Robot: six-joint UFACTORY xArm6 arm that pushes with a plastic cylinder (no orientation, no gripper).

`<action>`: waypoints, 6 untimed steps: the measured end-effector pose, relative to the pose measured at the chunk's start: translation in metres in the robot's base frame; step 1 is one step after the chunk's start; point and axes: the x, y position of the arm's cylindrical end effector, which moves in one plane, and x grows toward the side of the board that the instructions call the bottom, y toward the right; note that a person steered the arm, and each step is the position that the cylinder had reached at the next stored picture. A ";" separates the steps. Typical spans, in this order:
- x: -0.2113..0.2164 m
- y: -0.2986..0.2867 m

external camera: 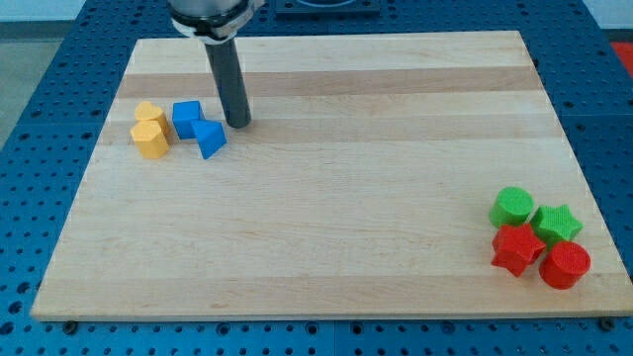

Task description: Move the blue triangle bottom of the blue cube

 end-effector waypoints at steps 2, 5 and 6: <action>0.038 0.003; 0.038 -0.042; 0.038 -0.050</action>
